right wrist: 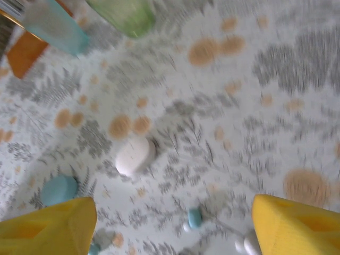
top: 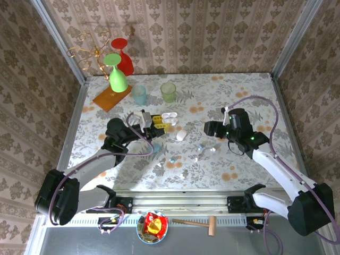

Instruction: Insert the wireless bluetooth earbuds into the charging case

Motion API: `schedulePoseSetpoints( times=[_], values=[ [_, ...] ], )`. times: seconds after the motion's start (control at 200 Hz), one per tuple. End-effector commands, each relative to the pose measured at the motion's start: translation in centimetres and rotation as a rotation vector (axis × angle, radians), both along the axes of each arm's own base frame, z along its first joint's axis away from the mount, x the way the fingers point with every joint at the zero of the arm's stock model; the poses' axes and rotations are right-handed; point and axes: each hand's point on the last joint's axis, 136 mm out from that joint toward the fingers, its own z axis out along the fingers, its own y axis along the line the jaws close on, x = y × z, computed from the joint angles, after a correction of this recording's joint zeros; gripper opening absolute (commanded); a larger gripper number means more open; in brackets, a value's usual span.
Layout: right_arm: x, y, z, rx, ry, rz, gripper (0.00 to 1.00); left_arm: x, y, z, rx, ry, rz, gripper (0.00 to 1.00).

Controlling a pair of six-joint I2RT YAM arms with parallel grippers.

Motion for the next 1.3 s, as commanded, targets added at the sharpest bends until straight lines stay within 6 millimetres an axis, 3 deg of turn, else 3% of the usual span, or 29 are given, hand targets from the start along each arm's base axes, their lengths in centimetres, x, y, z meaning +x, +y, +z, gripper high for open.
schedulePoseSetpoints(
  times=[0.0, 0.245, 0.615, 0.915, 1.295],
  values=[
    [-1.7, -0.1, -3.5, 0.021, 0.139, -0.082, 0.75, -0.2, 0.5, 1.1, -0.034, -0.064, 0.015, 0.00],
    [-4.4, 3.5, -8.4, -0.008, 0.311, -0.041, 0.66, 0.6, 1.0, 0.6, -0.052, -0.050, 0.024, 0.00],
    [-4.6, 7.0, -12.8, -0.088, 0.466, 0.009, 0.57, 1.0, 1.5, -0.1, -0.054, -0.028, 0.023, 0.00],
    [-4.7, 9.0, -13.9, -0.113, 0.503, 0.085, 0.52, 1.2, 2.5, -0.2, -0.050, -0.027, 0.055, 0.00],
    [-5.7, 12.5, -13.1, -0.119, 0.503, 0.276, 0.49, 0.9, 2.8, -0.1, -0.053, -0.023, 0.066, 0.00]
  ],
)
